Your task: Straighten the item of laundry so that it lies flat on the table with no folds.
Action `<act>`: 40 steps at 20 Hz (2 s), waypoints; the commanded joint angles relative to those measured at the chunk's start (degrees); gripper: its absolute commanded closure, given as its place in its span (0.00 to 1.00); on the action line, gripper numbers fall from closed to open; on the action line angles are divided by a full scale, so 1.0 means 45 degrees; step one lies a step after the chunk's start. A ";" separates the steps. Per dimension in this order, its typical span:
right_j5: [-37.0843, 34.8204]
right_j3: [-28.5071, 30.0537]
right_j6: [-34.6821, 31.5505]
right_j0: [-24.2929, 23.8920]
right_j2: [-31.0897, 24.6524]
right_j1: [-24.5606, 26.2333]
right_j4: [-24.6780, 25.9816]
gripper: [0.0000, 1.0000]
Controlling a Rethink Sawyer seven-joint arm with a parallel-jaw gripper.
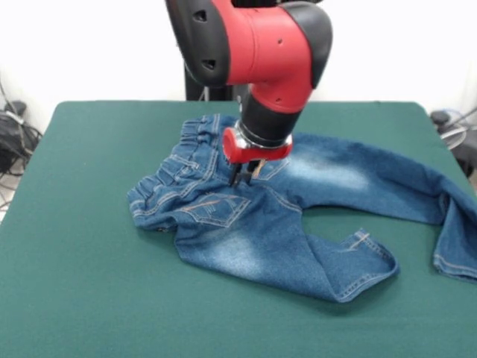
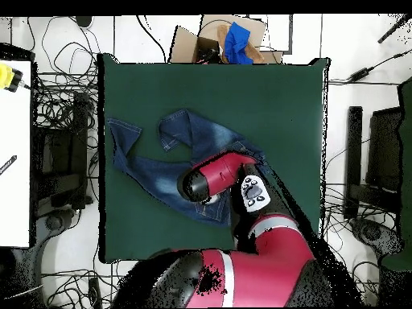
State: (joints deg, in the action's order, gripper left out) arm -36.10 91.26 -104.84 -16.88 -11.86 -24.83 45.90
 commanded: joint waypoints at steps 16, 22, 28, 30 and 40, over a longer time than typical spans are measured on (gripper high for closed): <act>-0.0374 0.2710 0.5622 -0.6495 -0.5576 0.0176 -0.0717 1.00; -0.0610 0.2286 0.6242 -0.6997 -0.5665 0.0494 -0.0530 1.00; -0.1262 0.2616 0.7026 -0.7660 -0.5769 0.0020 -0.0859 1.00; -0.1603 0.2621 0.7334 -0.7788 -0.5838 -0.0277 -0.0975 1.00; -0.3500 0.1670 0.8645 -0.7829 -0.6102 -0.0997 -0.1534 1.00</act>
State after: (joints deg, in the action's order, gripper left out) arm -42.71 102.15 -78.92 -51.91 -36.29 -26.16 40.38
